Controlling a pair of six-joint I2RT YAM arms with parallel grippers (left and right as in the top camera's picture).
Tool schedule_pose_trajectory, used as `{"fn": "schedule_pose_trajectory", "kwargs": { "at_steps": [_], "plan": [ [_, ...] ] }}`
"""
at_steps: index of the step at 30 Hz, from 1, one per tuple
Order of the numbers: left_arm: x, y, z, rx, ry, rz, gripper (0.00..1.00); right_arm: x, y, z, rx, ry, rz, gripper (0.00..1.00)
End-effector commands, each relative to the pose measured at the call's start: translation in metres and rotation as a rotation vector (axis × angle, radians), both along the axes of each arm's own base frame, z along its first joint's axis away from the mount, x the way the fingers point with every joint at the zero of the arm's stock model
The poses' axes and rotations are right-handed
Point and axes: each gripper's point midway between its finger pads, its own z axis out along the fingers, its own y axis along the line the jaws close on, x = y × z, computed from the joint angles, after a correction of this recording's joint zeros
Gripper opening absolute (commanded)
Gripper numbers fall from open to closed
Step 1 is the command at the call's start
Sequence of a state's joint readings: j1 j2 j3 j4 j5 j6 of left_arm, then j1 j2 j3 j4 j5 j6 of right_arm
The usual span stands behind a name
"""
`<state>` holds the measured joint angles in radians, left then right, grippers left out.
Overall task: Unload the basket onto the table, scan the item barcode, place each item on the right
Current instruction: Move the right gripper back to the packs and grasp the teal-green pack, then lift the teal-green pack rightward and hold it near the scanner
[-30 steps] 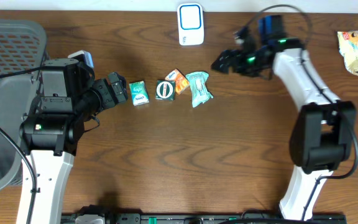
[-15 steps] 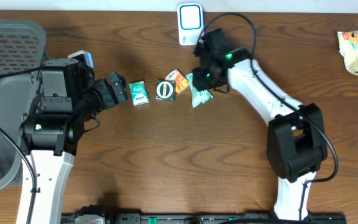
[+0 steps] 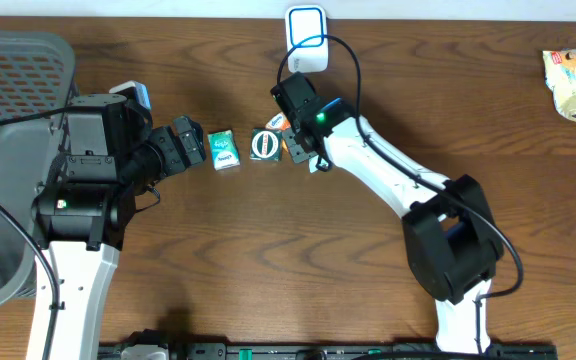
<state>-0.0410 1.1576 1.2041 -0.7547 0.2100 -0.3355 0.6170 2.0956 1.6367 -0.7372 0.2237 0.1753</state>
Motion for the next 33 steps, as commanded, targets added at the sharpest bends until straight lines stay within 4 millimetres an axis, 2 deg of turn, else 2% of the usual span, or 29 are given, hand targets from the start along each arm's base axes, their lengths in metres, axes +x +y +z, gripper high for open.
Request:
{"fn": "schedule_pose_trajectory", "kwargs": {
  "at_steps": [1,7,9,11,15,20,26,30,33],
  "plan": [
    [0.002,0.002,0.006,0.016,-0.019,-0.004,0.98,0.000,-0.017,-0.035,-0.120,0.019,-0.030,0.44],
    [0.002,0.002,0.006,0.016,-0.019,-0.004,0.98,0.000,-0.031,-0.063,-0.219,0.035,-0.049,0.44],
    [0.002,0.002,0.006,0.016,-0.019,-0.004,0.98,-0.003,-0.032,-0.065,-0.223,0.047,-0.046,0.18],
    [0.002,0.002,0.006,0.016,-0.019,-0.004,0.98,-0.003,-0.032,-0.060,-0.220,0.046,-0.046,0.02],
    [0.002,0.002,0.006,0.016,-0.019,-0.004,0.98,0.000,-0.033,-0.042,-0.185,0.037,-0.061,0.01],
    [0.002,0.002,0.006,0.016,-0.019,-0.004,0.98,0.002,-0.016,-0.012,0.076,0.111,-0.041,0.01],
    [0.002,0.002,0.006,0.016,-0.019,-0.004,0.98,-0.005,0.000,0.026,0.556,0.304,0.089,0.01],
    [0.002,0.002,0.006,0.016,-0.019,-0.004,0.98,-0.013,-0.008,0.037,0.843,0.421,0.170,0.01],
    [0.002,0.002,0.006,0.016,-0.019,-0.004,0.98,-0.016,-0.024,0.028,0.955,0.485,0.150,0.01]
  ]
}}
